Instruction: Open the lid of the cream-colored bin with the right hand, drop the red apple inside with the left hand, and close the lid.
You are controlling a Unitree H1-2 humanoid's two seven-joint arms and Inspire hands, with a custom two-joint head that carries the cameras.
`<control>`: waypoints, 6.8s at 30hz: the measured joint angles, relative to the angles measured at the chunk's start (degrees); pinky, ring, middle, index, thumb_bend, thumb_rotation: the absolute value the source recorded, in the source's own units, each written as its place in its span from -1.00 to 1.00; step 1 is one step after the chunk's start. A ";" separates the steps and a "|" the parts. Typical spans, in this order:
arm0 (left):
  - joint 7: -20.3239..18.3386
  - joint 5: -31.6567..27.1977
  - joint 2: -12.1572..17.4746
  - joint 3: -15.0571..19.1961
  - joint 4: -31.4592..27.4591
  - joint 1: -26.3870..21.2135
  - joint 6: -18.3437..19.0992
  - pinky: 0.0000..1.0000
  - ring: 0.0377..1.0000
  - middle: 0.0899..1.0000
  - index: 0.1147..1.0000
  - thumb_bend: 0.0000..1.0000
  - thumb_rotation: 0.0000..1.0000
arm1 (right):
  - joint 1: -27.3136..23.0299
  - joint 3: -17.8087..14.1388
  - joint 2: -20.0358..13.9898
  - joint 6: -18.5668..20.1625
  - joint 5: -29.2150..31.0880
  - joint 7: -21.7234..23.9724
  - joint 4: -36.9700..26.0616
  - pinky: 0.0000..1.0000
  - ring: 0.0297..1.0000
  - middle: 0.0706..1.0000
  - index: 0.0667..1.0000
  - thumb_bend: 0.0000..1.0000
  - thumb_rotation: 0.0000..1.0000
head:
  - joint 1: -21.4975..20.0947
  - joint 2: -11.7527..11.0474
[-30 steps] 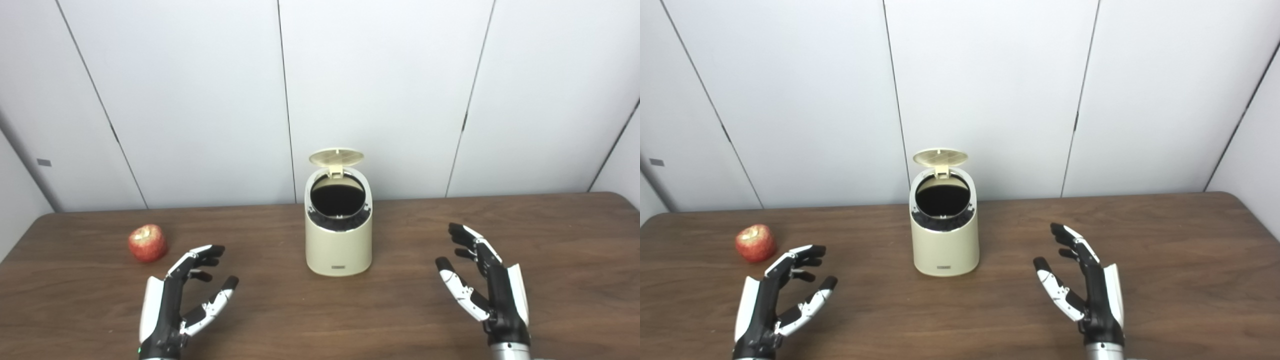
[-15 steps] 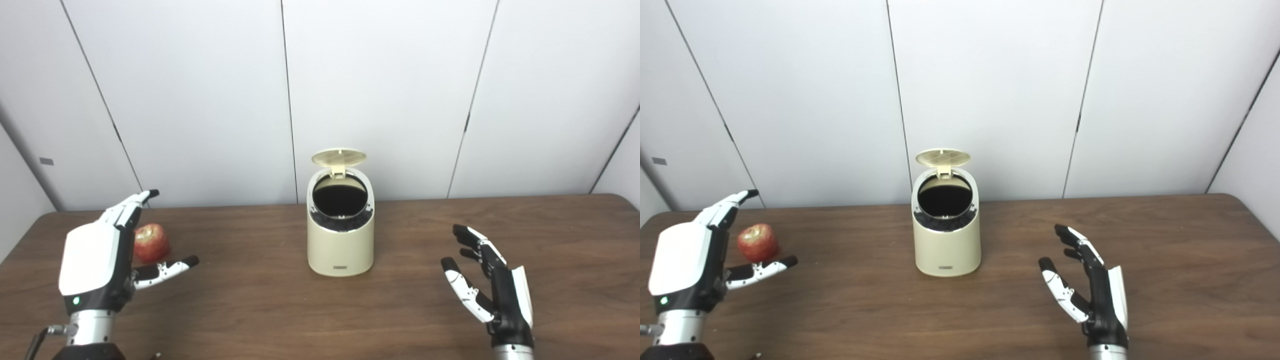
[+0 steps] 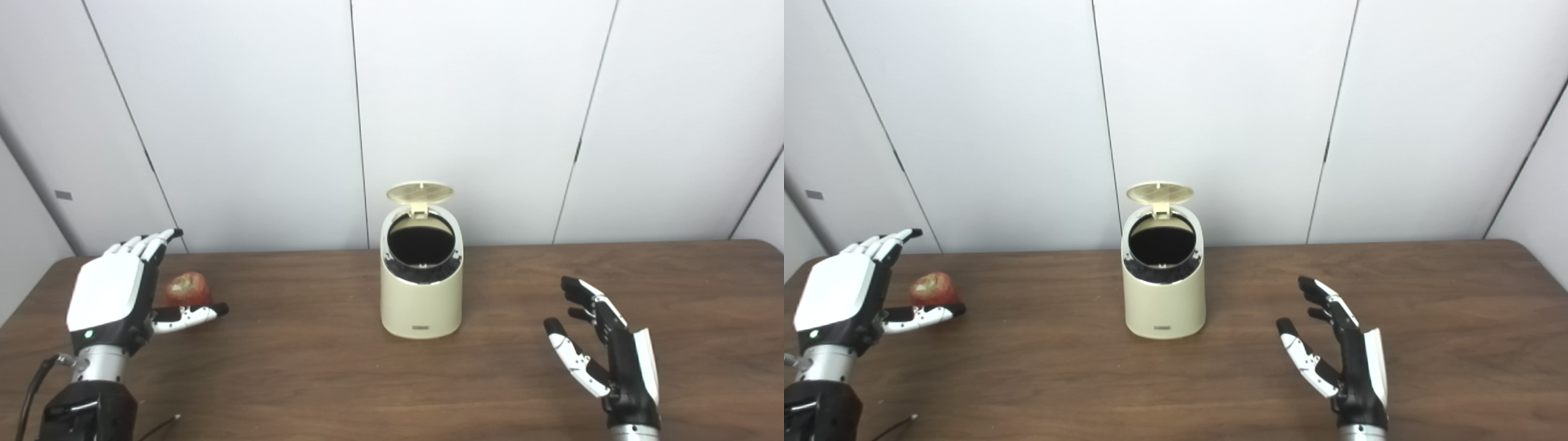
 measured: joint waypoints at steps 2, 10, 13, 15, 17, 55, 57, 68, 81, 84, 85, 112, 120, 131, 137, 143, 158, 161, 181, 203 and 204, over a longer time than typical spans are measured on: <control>-1.27 -1.16 0.17 -0.07 0.29 -0.07 1.67 0.92 0.87 0.82 0.88 1.00 0.10 | 0.05 -0.01 -0.04 0.01 -0.10 0.14 -0.04 0.45 0.58 0.56 0.52 -0.57 0.01 | -0.09 0.00; -3.98 -3.80 1.06 -2.29 6.90 -1.17 5.42 1.00 1.00 0.96 0.97 1.00 0.02 | 0.20 -0.05 -0.12 -0.02 -0.12 0.54 -0.21 0.47 0.59 0.57 0.53 -0.57 0.02 | 0.35 0.18; -3.79 -4.32 2.60 -3.20 11.35 -2.67 5.54 1.00 1.00 1.00 1.00 1.00 0.06 | 0.27 -0.09 -0.40 -0.04 -0.25 0.54 -0.21 0.46 0.59 0.56 0.52 -0.58 0.03 | 0.79 0.26; -3.53 -5.38 3.41 -3.42 14.65 -3.66 5.54 1.00 1.00 1.00 1.00 1.00 0.05 | 0.35 -0.16 -0.53 -0.03 -0.26 0.58 -0.31 0.47 0.59 0.56 0.51 -0.61 -0.05 | 0.88 0.35; -3.20 -6.32 4.03 -3.67 16.20 -4.19 5.46 1.00 1.00 1.00 1.00 1.00 -0.01 | 0.49 -0.21 -0.60 -0.03 -0.26 0.62 -0.45 0.47 0.59 0.56 0.51 -0.63 -0.11 | 1.05 0.35; 3.14 -13.81 -0.22 -11.86 26.54 -13.35 7.35 1.00 1.00 0.99 0.96 1.00 -0.21 | 1.93 -2.57 -2.84 0.17 6.54 4.51 -1.31 0.22 0.50 0.50 0.43 -0.63 0.20 | 22.06 -5.80; 3.84 -13.74 -0.33 -12.02 27.69 -13.95 7.95 1.00 1.00 0.98 0.96 1.00 -0.22 | 2.12 -2.87 -2.84 0.49 6.63 4.61 -1.49 0.13 0.44 0.45 0.37 -0.52 0.32 | 23.37 -6.06; 5.61 -11.80 -0.52 -13.97 29.36 -14.72 12.15 1.00 1.00 1.00 0.98 1.00 -0.16 | 2.09 -4.24 -2.81 0.99 8.54 4.97 -1.16 -0.08 0.28 0.32 0.25 -0.19 0.53 | 25.31 -6.68; 5.78 -11.91 -0.41 -14.43 29.60 -15.33 15.00 0.32 0.61 0.69 0.68 1.00 -0.60 | 1.78 -4.39 -2.85 0.92 8.21 4.96 -0.85 -0.16 0.23 0.27 0.22 0.07 0.64 | 24.87 -6.59; 5.76 -12.00 -0.42 -14.45 29.60 -15.62 15.19 0.11 0.36 0.48 0.49 0.91 -0.91 | 1.78 -4.41 -2.84 0.92 8.15 4.97 -0.85 -0.18 0.21 0.26 0.20 0.11 0.63 | 24.79 -6.24; 5.78 -12.00 -0.42 -14.47 29.60 -15.73 15.31 0.07 0.32 0.44 0.45 0.89 -0.96 | 1.78 -4.43 -2.84 0.93 8.16 4.97 -0.86 -0.18 0.21 0.26 0.20 0.11 0.63 | 24.87 -6.24; 16.27 -13.32 -1.46 -13.50 33.50 -16.61 12.29 -0.45 -0.30 -0.17 -0.14 0.00 -1.00 | 2.44 -4.32 -2.40 2.71 7.45 5.16 -1.87 -0.27 0.12 0.21 0.14 0.60 0.73 | 20.22 -4.49; 15.36 -14.65 0.12 -11.74 23.42 -13.25 11.59 -0.68 -0.26 -0.13 -0.15 0.00 -1.00 | 3.95 -2.89 -0.12 5.28 6.24 5.27 -6.44 -0.02 0.36 0.42 0.34 0.02 0.63 | 8.98 -2.29; 11.21 -17.02 1.59 -8.78 5.78 -8.75 6.51 -0.35 -0.21 -0.10 -0.15 -0.03 -1.00 | 4.30 -0.88 2.60 5.80 1.46 4.52 -8.02 0.40 0.58 0.57 0.51 -0.72 -0.74 | -1.57 -0.62; 10.99 -17.24 0.77 -8.60 0.13 -7.02 1.91 -0.31 -0.19 -0.11 -0.15 -0.05 -1.00 | 4.20 -0.54 2.58 5.53 -1.53 3.24 -4.84 0.46 0.59 0.56 0.52 -0.69 -0.36 | -3.34 -0.09; 10.03 -17.22 -1.78 -8.81 -5.06 -5.94 -1.89 -0.33 -0.17 -0.09 -0.14 -0.05 -1.00 | 3.13 -0.40 2.89 4.53 -2.24 1.62 -3.93 0.45 0.59 0.54 0.50 -0.65 -0.12 | -3.95 0.17; 8.66 -14.77 -9.75 -11.85 -10.21 -4.43 -7.60 -0.35 -0.18 -0.09 -0.09 -0.05 -1.00 | 2.42 0.57 2.92 4.52 -2.60 0.39 -2.99 0.47 0.60 0.57 0.52 -0.61 0.00 | -4.57 0.00; 8.59 -14.48 -11.43 -12.42 -9.27 -4.79 -7.83 -0.35 -0.18 -0.07 -0.10 -0.05 -1.00 | 2.43 0.75 2.92 4.53 -2.60 0.32 -3.01 0.47 0.60 0.57 0.53 -0.61 0.01 | -4.83 0.17; 8.92 -12.49 -19.52 -16.62 -1.78 -8.45 -10.07 -0.32 -0.19 -0.10 -0.14 -0.05 -1.00 | 2.59 0.79 2.95 4.82 -2.62 0.24 -3.28 0.45 0.59 0.56 0.51 -0.58 0.03 | -5.10 1.14; 10.08 -9.44 -23.75 -19.42 6.60 -14.41 -9.82 -0.33 -0.21 -0.13 -0.10 -0.05 -1.00 | 2.62 1.00 3.15 4.85 -2.84 0.19 -3.30 0.45 0.59 0.57 0.52 -0.57 0.03 | -5.80 0.44; 10.24 -9.06 -23.75 -19.61 7.65 -14.85 -9.81 -0.33 -0.21 -0.13 -0.10 -0.05 -1.00 | 2.61 1.00 3.18 4.85 -2.89 0.18 -3.30 0.45 0.59 0.57 0.52 -0.57 0.03 | -5.80 0.35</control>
